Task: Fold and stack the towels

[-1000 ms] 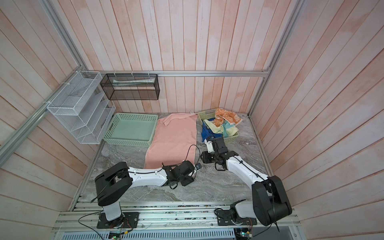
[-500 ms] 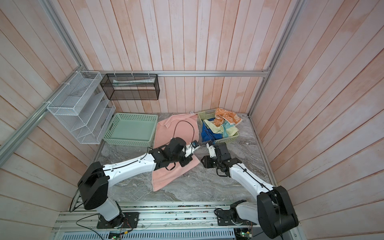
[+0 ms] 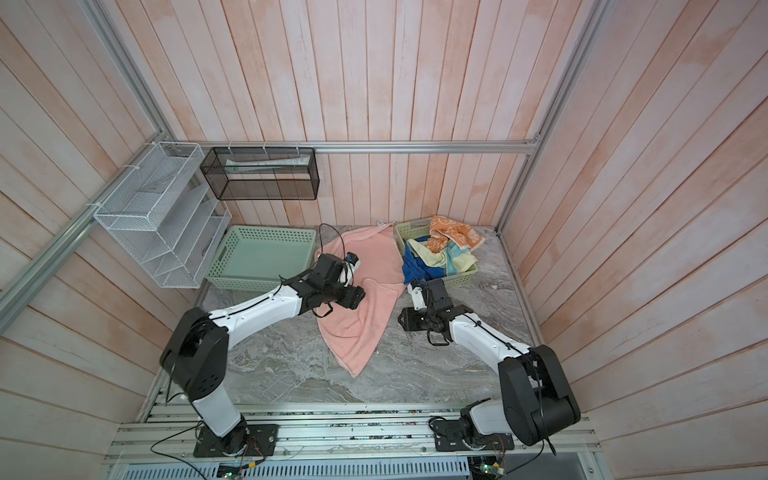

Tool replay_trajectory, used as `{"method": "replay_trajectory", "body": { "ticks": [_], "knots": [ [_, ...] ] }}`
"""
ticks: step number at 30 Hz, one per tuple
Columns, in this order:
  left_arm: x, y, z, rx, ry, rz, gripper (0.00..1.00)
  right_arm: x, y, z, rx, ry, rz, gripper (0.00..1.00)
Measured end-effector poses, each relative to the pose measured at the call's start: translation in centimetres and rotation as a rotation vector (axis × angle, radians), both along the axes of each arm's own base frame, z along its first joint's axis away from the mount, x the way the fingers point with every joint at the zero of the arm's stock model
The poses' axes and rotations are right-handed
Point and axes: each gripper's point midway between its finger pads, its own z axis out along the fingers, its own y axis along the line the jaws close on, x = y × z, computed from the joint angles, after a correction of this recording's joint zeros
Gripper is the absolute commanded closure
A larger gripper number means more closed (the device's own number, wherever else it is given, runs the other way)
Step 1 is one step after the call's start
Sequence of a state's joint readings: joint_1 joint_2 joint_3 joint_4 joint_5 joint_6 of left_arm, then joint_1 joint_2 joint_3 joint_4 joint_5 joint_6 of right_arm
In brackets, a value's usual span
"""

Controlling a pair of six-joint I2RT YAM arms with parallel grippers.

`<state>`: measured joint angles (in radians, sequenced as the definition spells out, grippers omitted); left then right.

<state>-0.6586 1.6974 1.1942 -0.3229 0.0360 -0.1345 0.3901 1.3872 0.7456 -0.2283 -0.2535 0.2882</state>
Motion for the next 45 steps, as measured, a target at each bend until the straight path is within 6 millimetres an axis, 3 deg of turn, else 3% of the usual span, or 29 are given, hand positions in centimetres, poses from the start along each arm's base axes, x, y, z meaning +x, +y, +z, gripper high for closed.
{"method": "replay_trajectory", "body": {
  "ticks": [2, 4, 7, 12, 16, 19, 22, 27, 33, 41, 45],
  "knots": [
    [-3.5, 0.1, 0.4, -0.030, 0.024, 0.015, 0.36, 0.8, -0.2, 0.2, -0.015, -0.014, -0.016, 0.52],
    [-7.0, -1.2, 0.3, -0.061, 0.056, -0.009, 0.43, 1.9, 0.0, 0.0, -0.033, -0.013, -0.018, 0.52],
    [-10.8, -3.2, -1.6, -0.078, 0.143, -0.033, 0.62, 4.6, 0.9, -0.2, -0.052, -0.017, -0.002, 0.54],
    [-12.9, -2.5, -7.7, -0.021, 0.303, 0.042, 0.64, 8.2, 3.8, -0.6, -0.073, -0.040, 0.074, 0.70],
    [-14.1, -1.0, -10.3, 0.013, 0.372, 0.097, 0.64, 8.2, 6.3, -1.8, -0.082, -0.035, 0.147, 0.77],
    [-14.2, -1.0, -10.3, -0.009, 0.375, 0.113, 0.64, 6.8, 6.9, -3.4, -0.089, 0.002, 0.177, 0.79],
    [-14.9, -0.7, -10.3, -0.020, 0.381, 0.122, 0.60, 4.9, 6.1, -5.5, -0.110, 0.060, 0.178, 0.80],
    [-16.6, 0.1, -10.2, -0.033, 0.401, 0.135, 0.45, 3.1, 5.5, -5.6, -0.103, 0.056, 0.161, 0.80],
    [-19.2, 1.1, -10.2, -0.051, 0.414, 0.159, 0.39, -3.6, 5.2, -5.8, -0.112, 0.103, 0.174, 0.80],
    [-21.6, 3.8, -10.2, -0.088, 0.459, 0.280, 0.33, -14.8, 6.2, -5.9, -0.075, 0.237, 0.198, 0.79],
    [-22.6, 5.1, -10.2, -0.089, 0.481, 0.329, 0.33, -18.3, 6.1, -5.9, -0.069, 0.319, 0.168, 0.79]
  ]
}}
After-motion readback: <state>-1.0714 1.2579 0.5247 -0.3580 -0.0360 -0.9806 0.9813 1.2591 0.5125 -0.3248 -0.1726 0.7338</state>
